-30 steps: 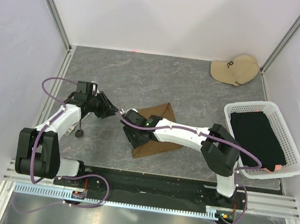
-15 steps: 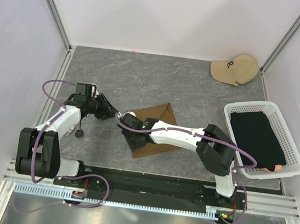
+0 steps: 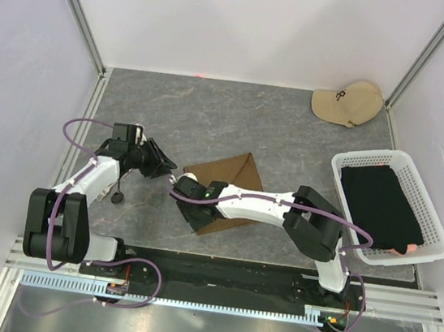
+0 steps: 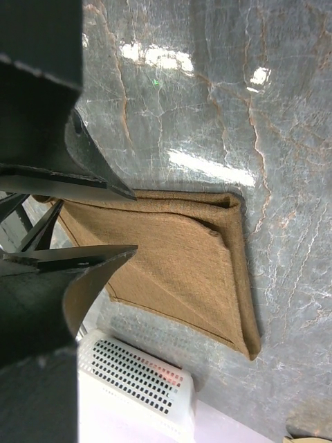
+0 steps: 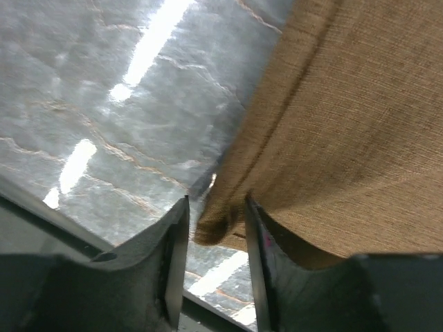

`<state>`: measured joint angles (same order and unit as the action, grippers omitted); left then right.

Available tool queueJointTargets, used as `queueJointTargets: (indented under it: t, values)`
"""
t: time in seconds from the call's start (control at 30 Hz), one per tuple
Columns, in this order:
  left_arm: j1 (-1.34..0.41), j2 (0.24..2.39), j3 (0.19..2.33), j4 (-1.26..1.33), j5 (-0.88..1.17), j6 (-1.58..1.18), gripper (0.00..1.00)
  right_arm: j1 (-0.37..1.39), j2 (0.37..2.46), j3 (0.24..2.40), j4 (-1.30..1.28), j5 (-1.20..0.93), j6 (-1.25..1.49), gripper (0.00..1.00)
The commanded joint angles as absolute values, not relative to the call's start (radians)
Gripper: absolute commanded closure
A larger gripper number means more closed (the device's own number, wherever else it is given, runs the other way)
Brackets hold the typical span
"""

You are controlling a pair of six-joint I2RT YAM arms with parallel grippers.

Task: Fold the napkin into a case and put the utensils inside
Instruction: Pick up the upper triangle-folded napkin from the center of the board.

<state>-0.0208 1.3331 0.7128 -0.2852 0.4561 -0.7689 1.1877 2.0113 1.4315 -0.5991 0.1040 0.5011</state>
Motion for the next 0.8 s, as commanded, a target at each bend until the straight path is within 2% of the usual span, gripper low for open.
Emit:
queueJointTargets:
  t: [0.0, 0.2, 0.4, 0.43, 0.6, 0.77]
  values:
    - [-0.014, 1.358, 0.713, -0.265, 0.489, -0.758, 0.60, 1.218, 2.042, 1.391, -0.612, 0.158, 0.495, 0.52]
    - [-0.014, 1.396, 0.719, -0.279, 0.497, -0.758, 0.55, 1.249, 2.109, 1.376, -0.649, 0.279, 0.500, 0.52]
    - [-0.014, 1.430, 0.730, -0.305, 0.480, -0.744, 0.54, 1.253, 2.158, 1.384, -0.693, 0.406, 0.529, 0.70]
    - [-0.015, 1.431, 0.729, -0.305, 0.482, -0.745, 0.53, 1.253, 2.160, 1.385, -0.699, 0.419, 0.529, 0.78]
    - [-0.015, 1.450, 0.730, -0.302, 0.508, -0.750, 0.52, 1.255, 2.123, 1.416, -0.709, 0.468, 0.545, 0.98]
    - [-0.037, 1.463, 0.730, -0.287, 0.537, -0.755, 0.52, 1.241, 1.996, 1.399, -0.672, 0.419, 0.560, 1.00]
